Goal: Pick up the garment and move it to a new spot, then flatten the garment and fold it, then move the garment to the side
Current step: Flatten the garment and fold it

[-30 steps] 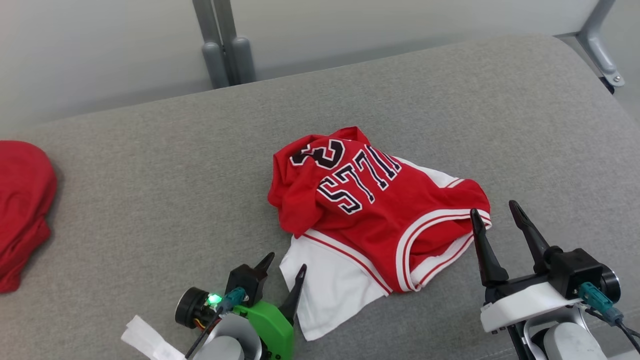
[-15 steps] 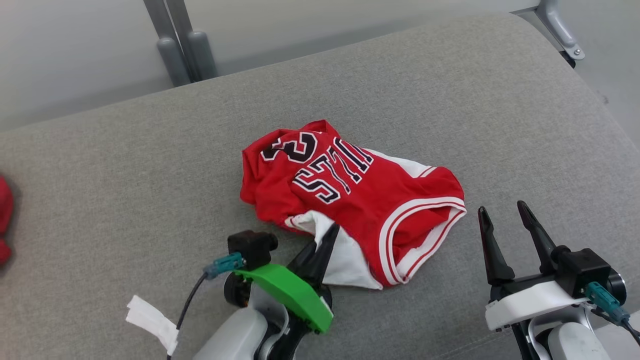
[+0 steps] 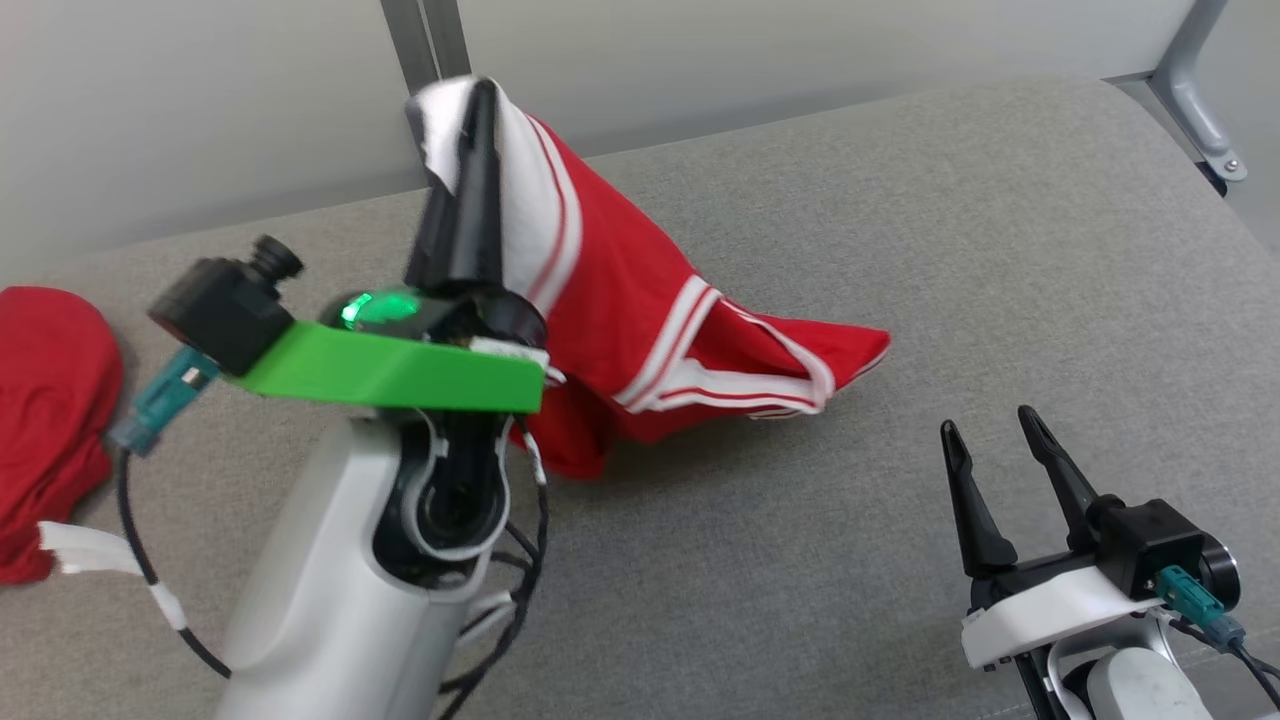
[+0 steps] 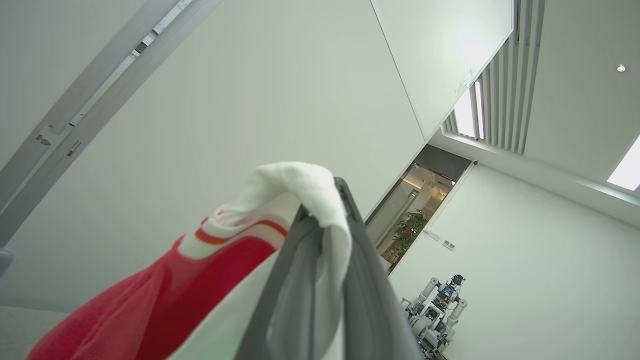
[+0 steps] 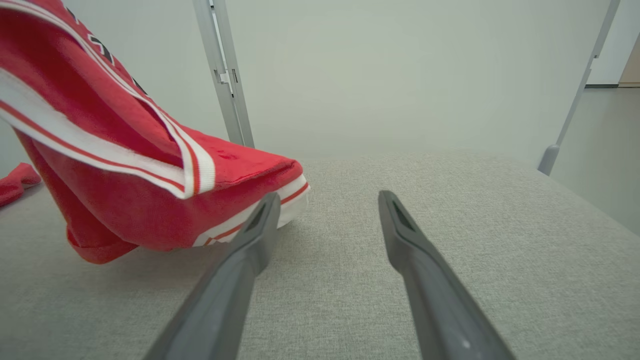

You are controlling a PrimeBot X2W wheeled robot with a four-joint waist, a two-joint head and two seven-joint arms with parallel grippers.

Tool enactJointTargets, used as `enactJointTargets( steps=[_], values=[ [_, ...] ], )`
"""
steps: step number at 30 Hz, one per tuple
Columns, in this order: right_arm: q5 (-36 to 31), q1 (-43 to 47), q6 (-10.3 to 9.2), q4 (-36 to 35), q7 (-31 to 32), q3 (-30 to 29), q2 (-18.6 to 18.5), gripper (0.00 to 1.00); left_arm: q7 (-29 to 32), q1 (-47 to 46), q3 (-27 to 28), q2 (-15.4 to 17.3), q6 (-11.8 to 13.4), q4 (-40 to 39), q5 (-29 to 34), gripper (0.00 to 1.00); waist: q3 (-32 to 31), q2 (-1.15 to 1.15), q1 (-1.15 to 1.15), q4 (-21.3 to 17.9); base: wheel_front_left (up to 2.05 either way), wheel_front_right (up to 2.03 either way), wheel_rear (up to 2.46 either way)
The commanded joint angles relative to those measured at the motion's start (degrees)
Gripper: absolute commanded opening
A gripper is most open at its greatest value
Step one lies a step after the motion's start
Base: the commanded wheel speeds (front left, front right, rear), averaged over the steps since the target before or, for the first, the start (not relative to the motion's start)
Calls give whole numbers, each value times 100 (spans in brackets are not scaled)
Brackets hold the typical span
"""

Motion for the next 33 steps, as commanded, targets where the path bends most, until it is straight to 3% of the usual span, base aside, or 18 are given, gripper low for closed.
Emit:
enactJointTargets(
  steps=[1,8,13,20,28,33],
  values=[
    [12,4,0,11,-20,8,-22,100,-40,-193,164,27,133,-48,157,0,-57,0,0,86,0,0,0],
    [36,42,0,37,-20,72,-13,100,-76,-907,893,24,705,-79,809,0,-90,0,0,137,0,0,0],
    [52,38,0,69,-20,100,-19,100,-72,-1186,845,21,846,173,970,0,-86,0,0,130,0,0,0],
    [132,-119,0,71,-20,132,43,100,-71,-972,-198,24,968,977,720,0,119,0,0,-21,0,0,0],
    [225,-386,0,114,-20,175,139,100,-74,-517,-1698,24,1010,1607,-256,0,512,0,0,-385,0,0,0],
    [256,-424,0,163,-20,78,172,100,-73,-375,-2260,27,1006,1531,-792,0,637,0,0,-561,0,0,0]
  ],
)
